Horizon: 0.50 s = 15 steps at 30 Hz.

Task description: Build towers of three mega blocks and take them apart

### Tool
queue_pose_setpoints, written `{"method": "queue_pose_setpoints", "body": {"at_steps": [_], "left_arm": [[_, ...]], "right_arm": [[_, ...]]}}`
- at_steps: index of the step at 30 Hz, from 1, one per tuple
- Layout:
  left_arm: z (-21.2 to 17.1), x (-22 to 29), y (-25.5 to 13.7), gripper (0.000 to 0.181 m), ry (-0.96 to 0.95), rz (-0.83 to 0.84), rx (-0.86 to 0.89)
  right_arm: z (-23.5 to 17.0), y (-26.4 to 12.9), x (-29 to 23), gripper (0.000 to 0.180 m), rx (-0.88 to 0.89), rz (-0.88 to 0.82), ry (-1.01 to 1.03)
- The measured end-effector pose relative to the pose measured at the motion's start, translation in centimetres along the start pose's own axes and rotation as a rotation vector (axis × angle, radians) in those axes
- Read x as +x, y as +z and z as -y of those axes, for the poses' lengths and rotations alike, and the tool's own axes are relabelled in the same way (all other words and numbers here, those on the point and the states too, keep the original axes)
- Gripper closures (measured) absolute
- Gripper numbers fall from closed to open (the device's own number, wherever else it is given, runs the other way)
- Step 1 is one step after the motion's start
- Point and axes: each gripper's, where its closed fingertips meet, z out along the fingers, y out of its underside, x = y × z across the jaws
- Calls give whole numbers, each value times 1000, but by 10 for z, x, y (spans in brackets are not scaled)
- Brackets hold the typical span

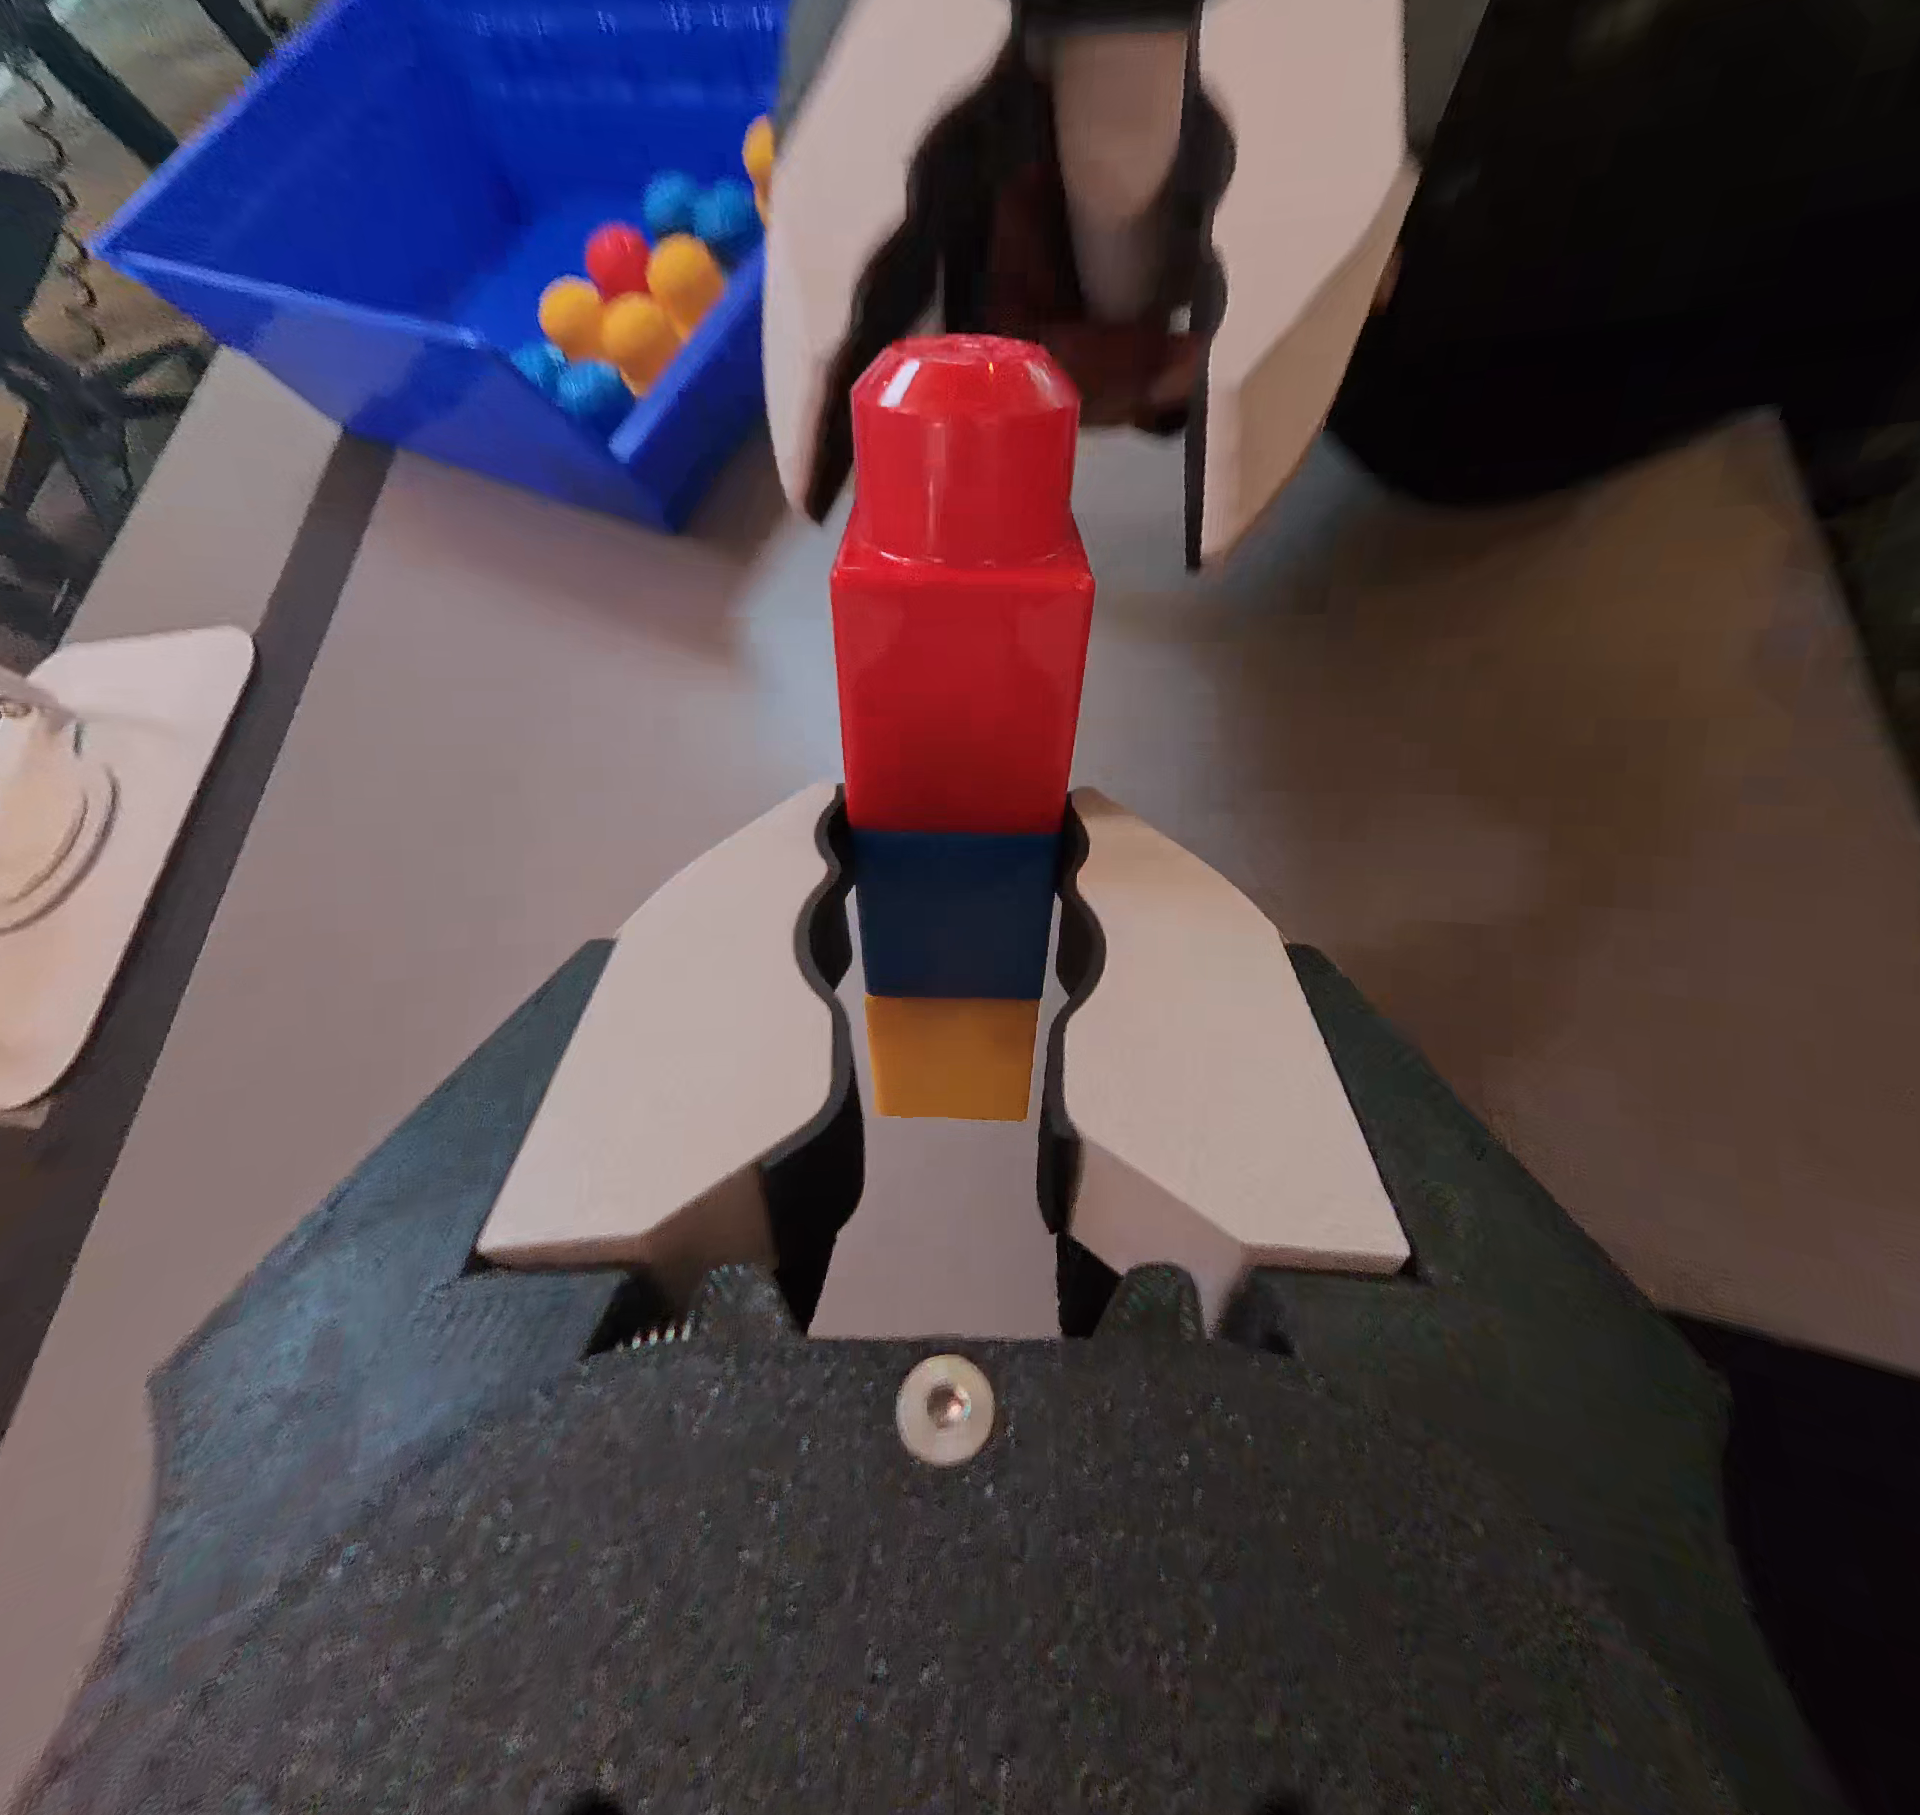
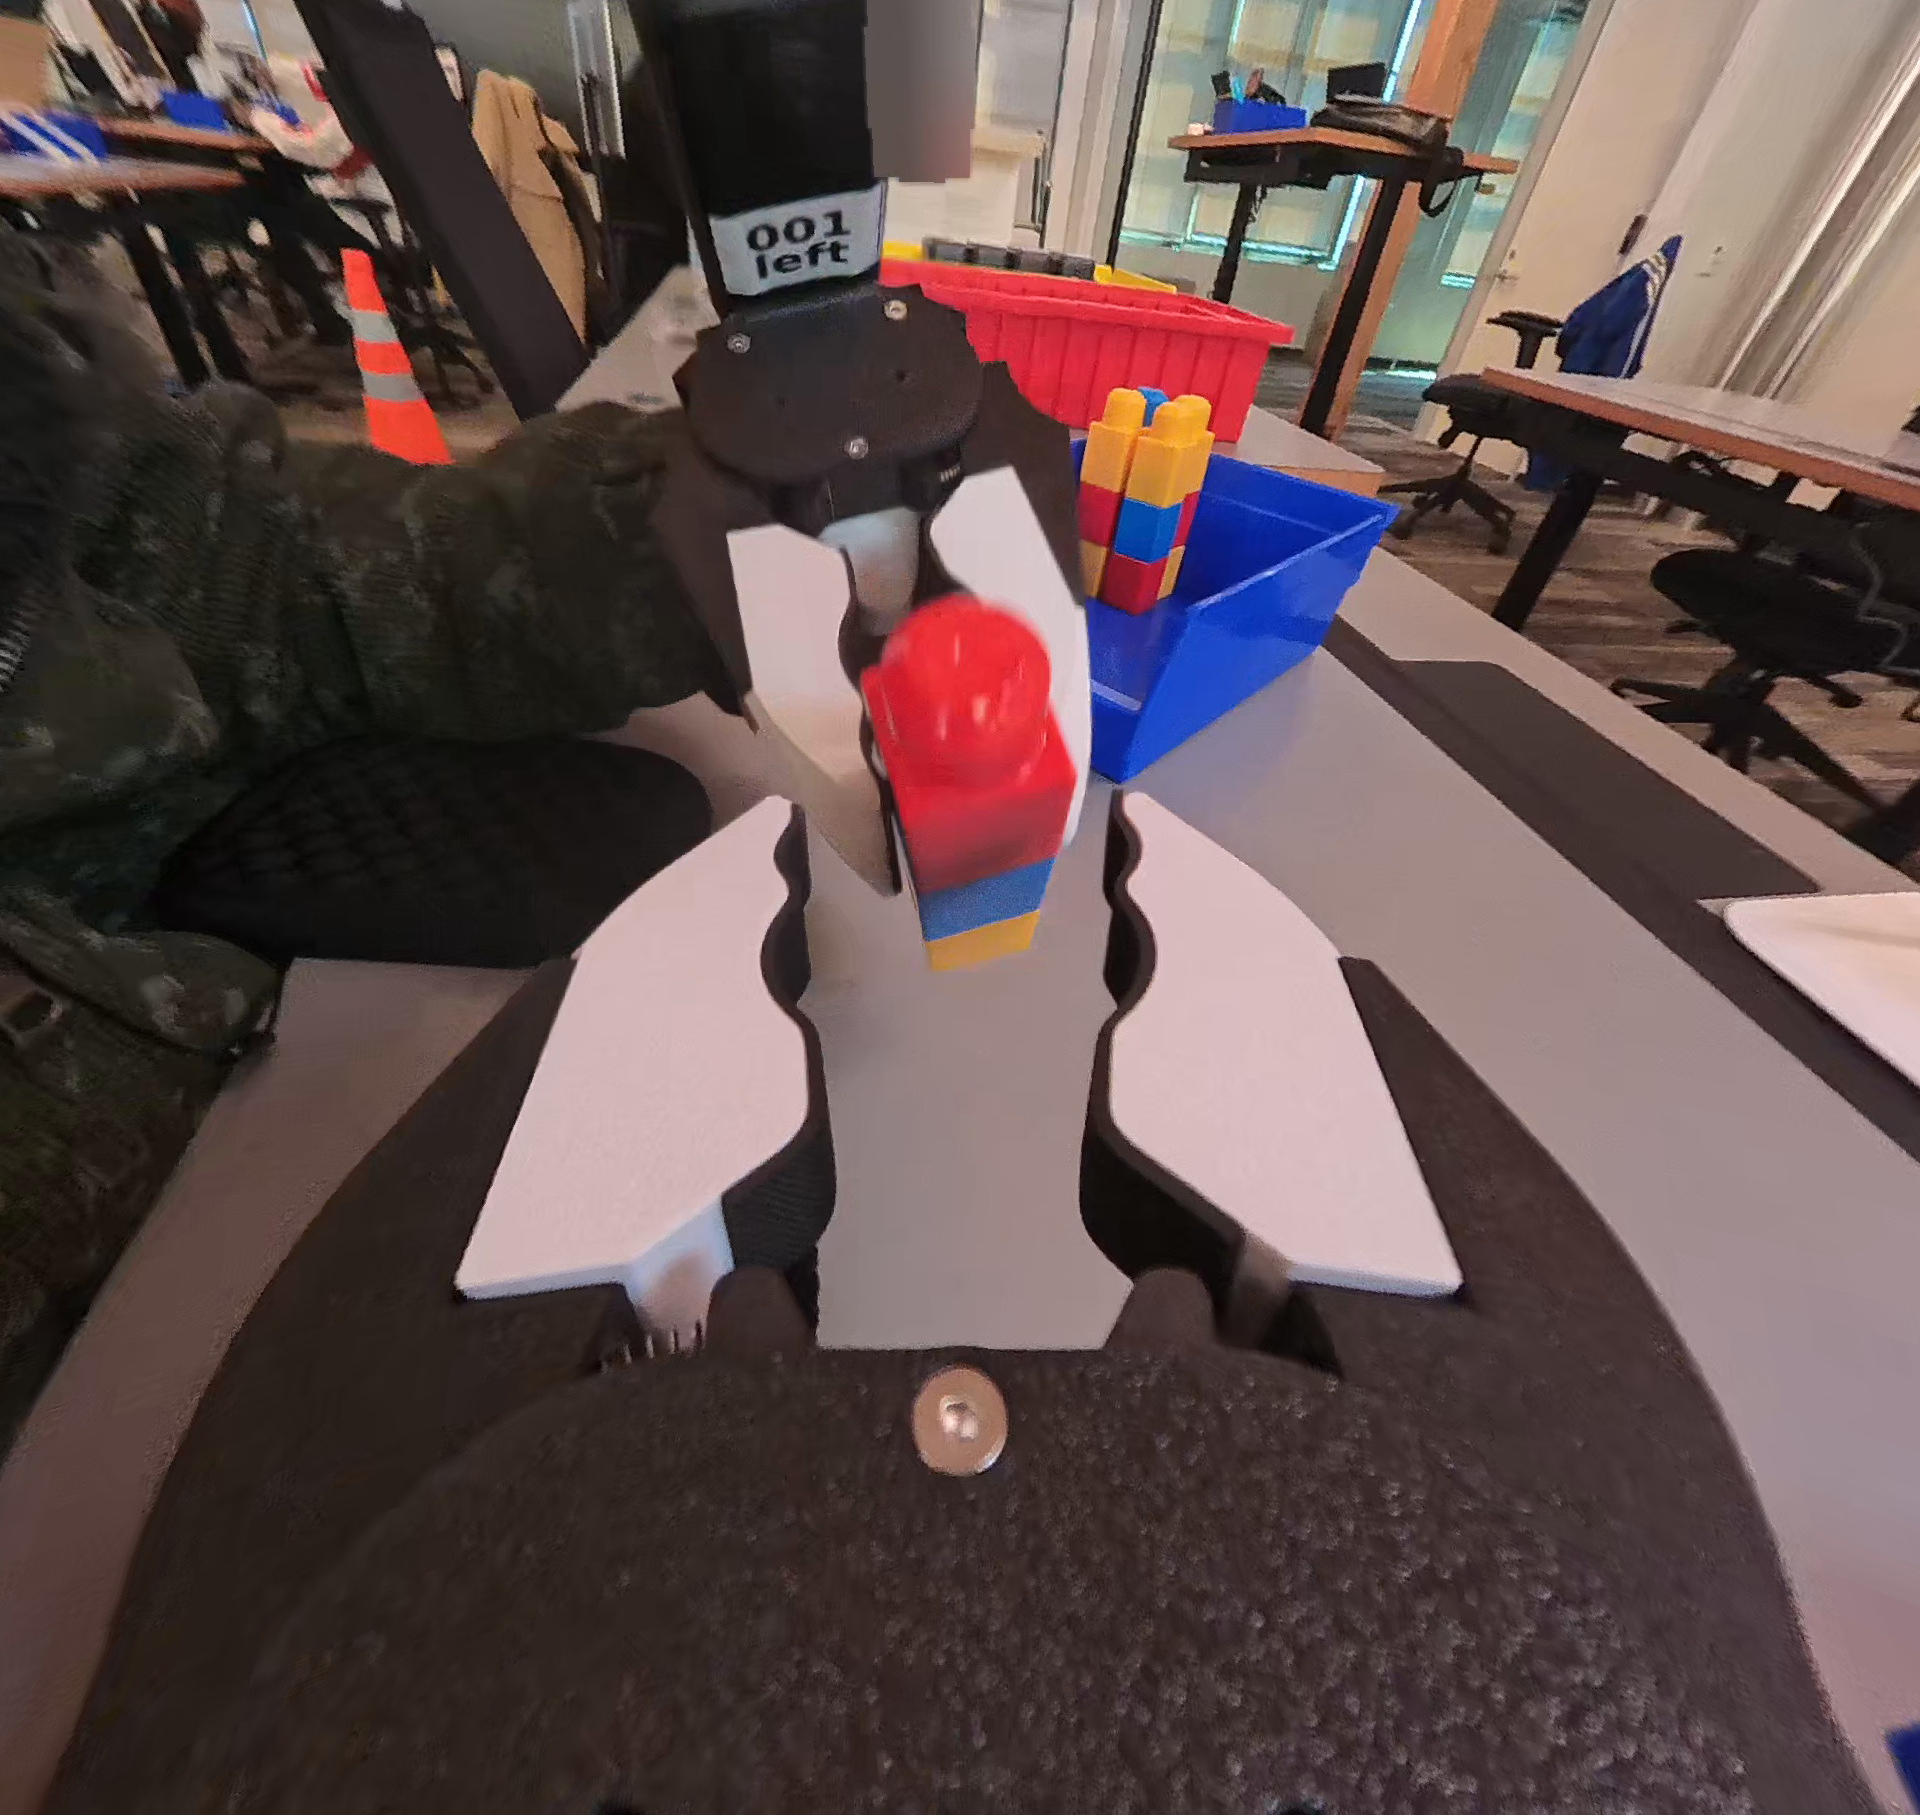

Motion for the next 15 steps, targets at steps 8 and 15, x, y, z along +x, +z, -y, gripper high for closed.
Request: {"method": "queue_pose_setpoints", "body": {"at_steps": [8,15], "left_arm": [[-34,12,12,144,117,-16,-219],[-39,13,8,145,126,-32,-239]], "right_arm": [[-30,5,-10,150,-198,7,-172],[-53,6,-7,150,-345,-15,-257]]}}
